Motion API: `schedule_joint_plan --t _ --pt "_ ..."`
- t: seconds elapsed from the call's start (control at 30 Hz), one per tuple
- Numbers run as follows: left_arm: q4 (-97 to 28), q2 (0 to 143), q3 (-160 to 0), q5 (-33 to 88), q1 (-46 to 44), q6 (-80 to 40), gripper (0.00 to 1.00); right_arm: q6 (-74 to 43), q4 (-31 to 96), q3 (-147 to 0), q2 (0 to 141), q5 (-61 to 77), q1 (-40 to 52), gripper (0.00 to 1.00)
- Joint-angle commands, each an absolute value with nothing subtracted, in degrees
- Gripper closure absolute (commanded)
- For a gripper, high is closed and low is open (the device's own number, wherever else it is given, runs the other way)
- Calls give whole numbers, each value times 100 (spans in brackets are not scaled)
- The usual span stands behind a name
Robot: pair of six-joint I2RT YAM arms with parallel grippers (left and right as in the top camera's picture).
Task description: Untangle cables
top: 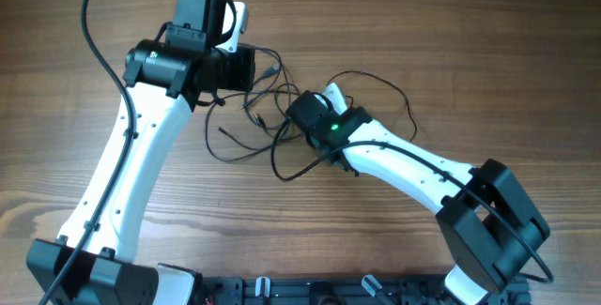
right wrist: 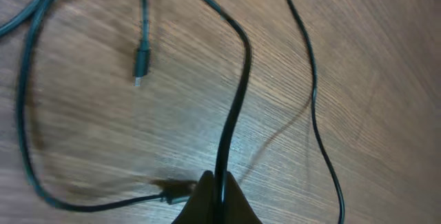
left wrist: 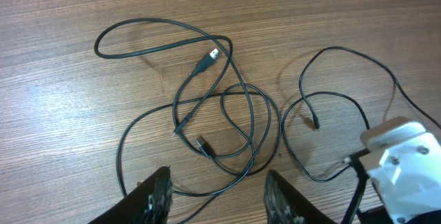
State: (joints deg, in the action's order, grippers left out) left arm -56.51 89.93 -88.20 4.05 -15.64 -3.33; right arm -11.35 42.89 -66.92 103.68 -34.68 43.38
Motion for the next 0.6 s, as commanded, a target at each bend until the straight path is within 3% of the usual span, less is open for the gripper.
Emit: schedule_joint_plan --t 0.0,0.17,0.33,0.47,0.57 --pt "-5629 8866 -8925 309 -1549 -344 55 -1533 4327 -6827 10447 -3708 4134 96" --pt "-5629 8866 -8925 311 -1549 -344 54 -2134 4438 -6827 10447 -3750 3708 95" --pt "-5666 8866 -8925 311 -1549 -344 54 -2292 4484 -6825 10447 -3752 3199 85" --pt "-5688 8866 -8925 311 -1549 -344 54 -2285 4486 -6825 10447 -3728 2766 71" --pt "-5690 8866 -8925 311 -1549 -342 54 -2290 4477 -6825 10449 -3721 2539 44"
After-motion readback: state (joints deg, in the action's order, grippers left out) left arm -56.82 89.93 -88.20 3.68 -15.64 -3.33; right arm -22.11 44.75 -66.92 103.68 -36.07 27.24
